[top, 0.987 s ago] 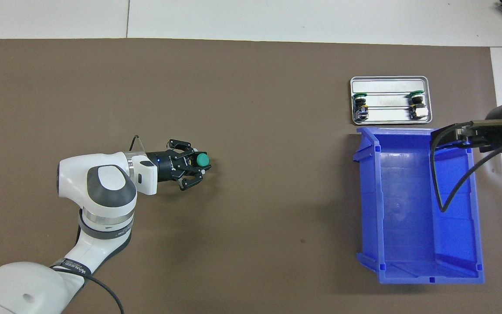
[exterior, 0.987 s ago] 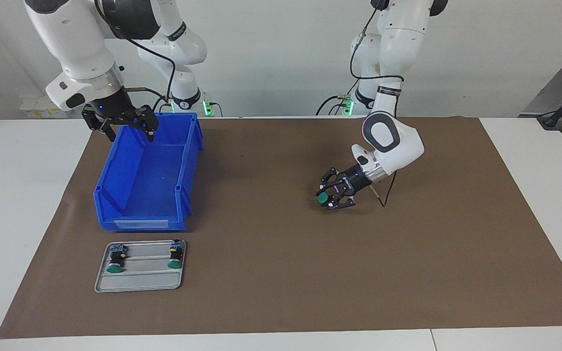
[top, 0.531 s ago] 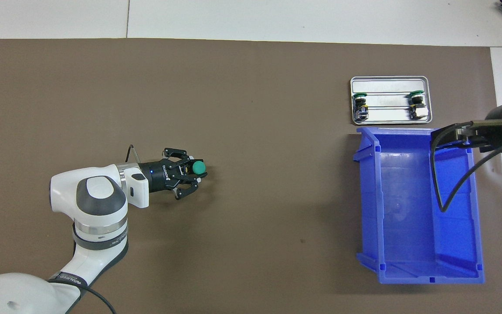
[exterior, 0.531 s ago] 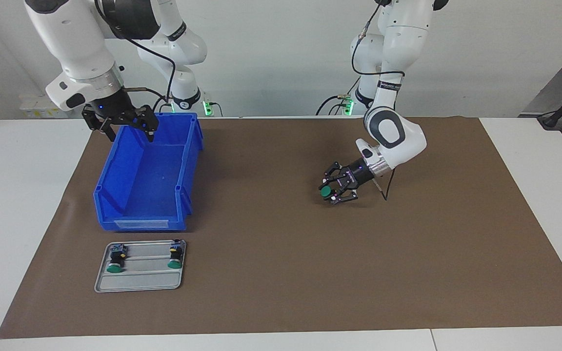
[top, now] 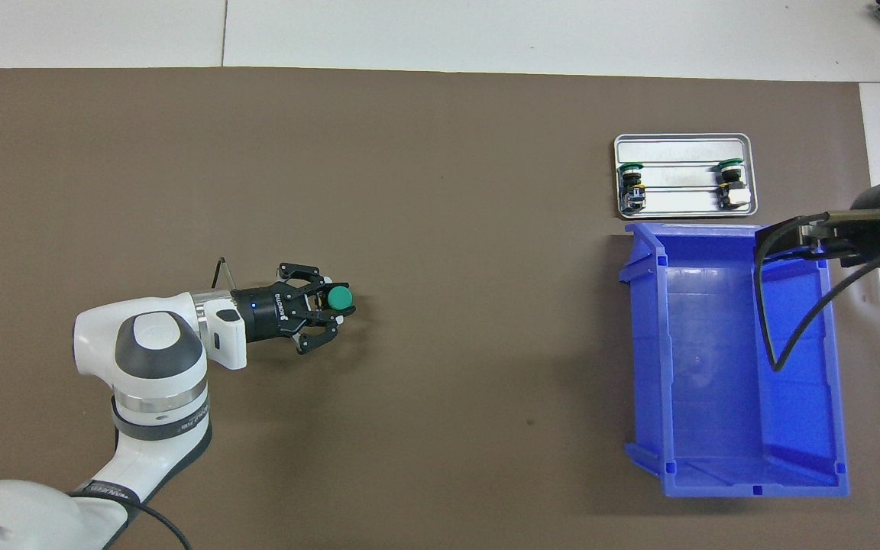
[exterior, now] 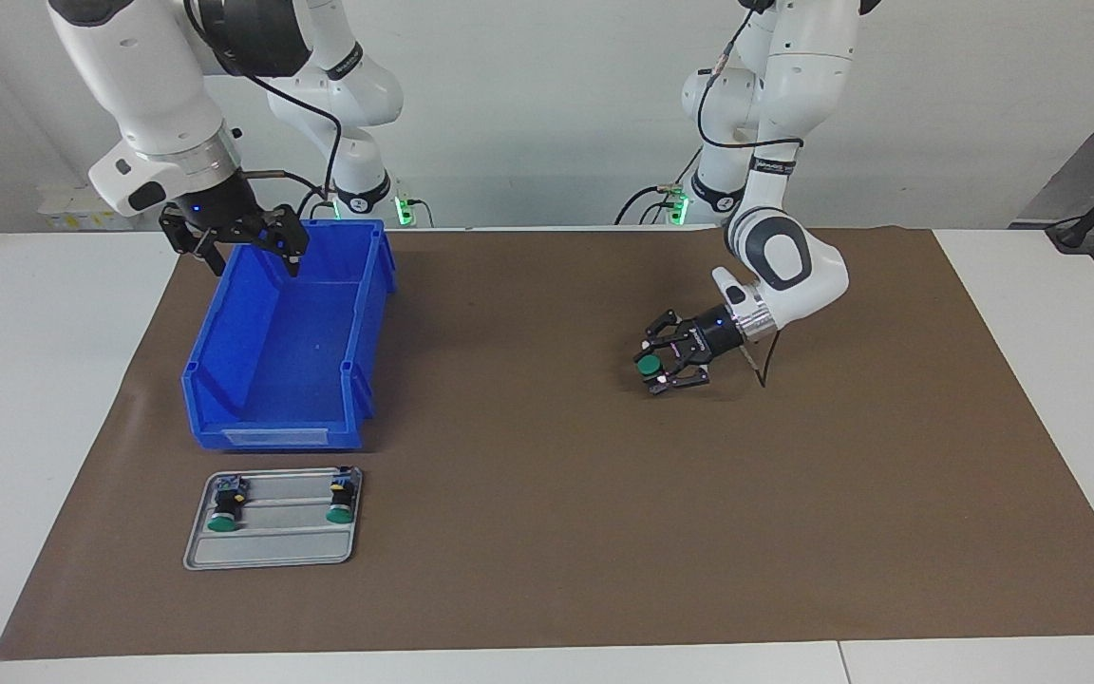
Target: Place and press button with both arms
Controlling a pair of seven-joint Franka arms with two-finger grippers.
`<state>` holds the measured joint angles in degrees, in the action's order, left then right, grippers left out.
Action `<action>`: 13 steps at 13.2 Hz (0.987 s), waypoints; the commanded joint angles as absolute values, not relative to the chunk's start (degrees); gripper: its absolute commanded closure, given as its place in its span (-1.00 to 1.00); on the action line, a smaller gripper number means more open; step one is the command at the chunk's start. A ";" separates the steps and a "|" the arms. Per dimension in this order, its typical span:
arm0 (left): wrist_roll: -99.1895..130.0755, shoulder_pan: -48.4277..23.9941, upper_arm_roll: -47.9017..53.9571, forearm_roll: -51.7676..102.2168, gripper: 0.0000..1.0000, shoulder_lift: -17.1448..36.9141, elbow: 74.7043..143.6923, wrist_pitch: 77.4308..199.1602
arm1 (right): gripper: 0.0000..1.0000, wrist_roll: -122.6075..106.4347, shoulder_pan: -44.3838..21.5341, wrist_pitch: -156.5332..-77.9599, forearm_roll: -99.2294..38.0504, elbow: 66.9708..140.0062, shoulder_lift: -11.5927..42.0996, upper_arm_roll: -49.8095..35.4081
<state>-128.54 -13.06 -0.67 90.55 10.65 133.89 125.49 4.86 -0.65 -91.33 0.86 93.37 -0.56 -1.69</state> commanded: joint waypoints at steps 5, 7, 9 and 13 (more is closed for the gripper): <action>-133.68 -10.28 -0.53 91.41 0.56 11.34 136.84 124.89 | -1.00 3.69 -0.44 -91.05 0.00 93.60 -0.79 -1.76; -133.59 -10.20 -0.53 91.41 0.43 11.43 136.93 125.33 | -1.00 3.69 -0.44 -91.05 0.00 93.60 -0.79 -1.76; -133.59 -10.20 -0.61 91.41 0.29 11.60 136.93 125.86 | -1.00 3.69 -0.44 -91.05 0.00 93.60 -0.79 -1.84; -133.59 -10.11 -0.62 91.41 0.08 11.69 136.85 125.95 | -1.00 3.69 -0.44 -91.05 0.00 93.60 -0.79 -1.76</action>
<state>-131.53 -10.78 -0.74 91.35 10.87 135.05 124.27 4.86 -0.64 -91.33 0.86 93.37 -0.56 -1.69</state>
